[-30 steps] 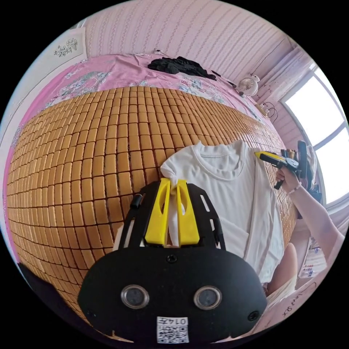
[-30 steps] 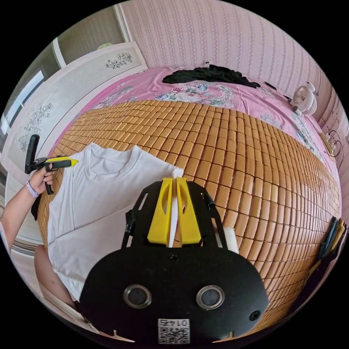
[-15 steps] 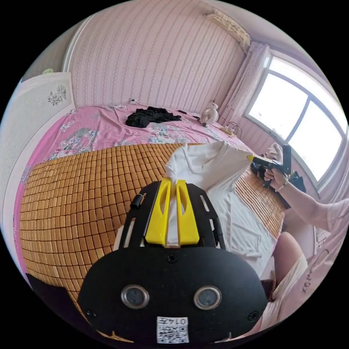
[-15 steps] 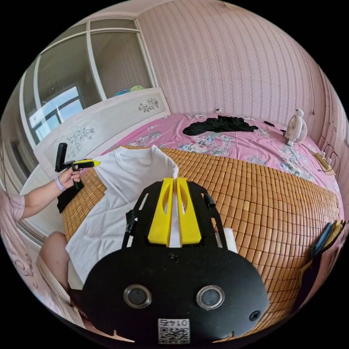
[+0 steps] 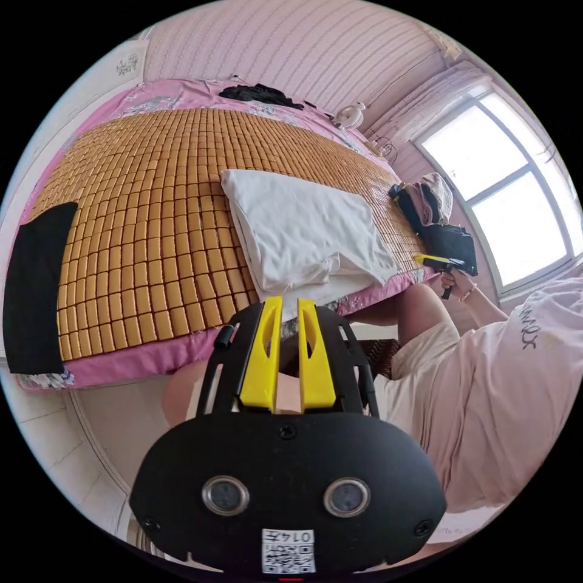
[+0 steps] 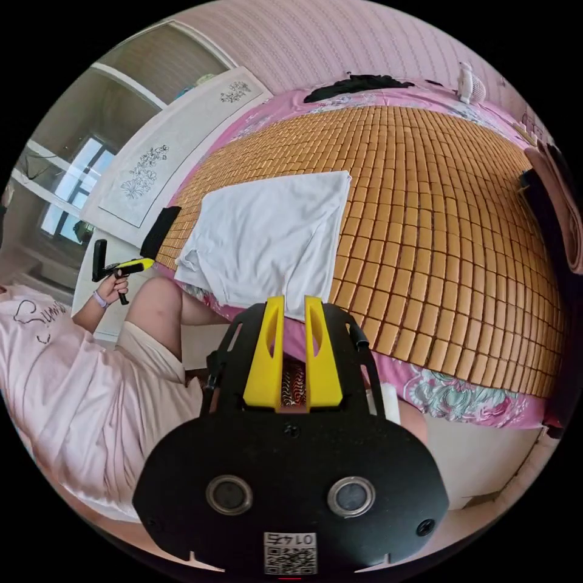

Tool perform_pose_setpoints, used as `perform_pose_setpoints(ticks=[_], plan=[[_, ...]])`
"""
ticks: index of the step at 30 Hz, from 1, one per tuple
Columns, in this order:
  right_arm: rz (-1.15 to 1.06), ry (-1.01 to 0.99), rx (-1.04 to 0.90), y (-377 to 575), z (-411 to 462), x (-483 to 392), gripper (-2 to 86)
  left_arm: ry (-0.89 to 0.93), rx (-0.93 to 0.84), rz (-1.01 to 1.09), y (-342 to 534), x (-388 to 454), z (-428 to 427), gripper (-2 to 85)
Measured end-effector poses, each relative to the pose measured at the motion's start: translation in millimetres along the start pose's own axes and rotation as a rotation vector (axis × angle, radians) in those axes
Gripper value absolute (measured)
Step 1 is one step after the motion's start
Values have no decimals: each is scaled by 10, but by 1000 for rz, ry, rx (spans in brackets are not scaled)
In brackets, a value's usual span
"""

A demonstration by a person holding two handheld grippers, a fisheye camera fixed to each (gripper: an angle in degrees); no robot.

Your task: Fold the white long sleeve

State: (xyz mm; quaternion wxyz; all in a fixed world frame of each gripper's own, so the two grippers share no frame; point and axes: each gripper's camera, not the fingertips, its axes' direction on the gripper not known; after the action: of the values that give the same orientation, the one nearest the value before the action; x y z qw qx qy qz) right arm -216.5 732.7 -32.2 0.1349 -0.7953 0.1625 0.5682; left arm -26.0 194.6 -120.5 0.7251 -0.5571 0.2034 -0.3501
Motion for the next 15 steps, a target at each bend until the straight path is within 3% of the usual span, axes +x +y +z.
perform_pose_setpoints(ticks=[7,15], plan=[[-209,127,-20,-174,536,-959,73,-23,75,100,71,575,80,49],[-236,264,-93,-379,1202,-1491,72,-95,46,55,-169,888,683,30]])
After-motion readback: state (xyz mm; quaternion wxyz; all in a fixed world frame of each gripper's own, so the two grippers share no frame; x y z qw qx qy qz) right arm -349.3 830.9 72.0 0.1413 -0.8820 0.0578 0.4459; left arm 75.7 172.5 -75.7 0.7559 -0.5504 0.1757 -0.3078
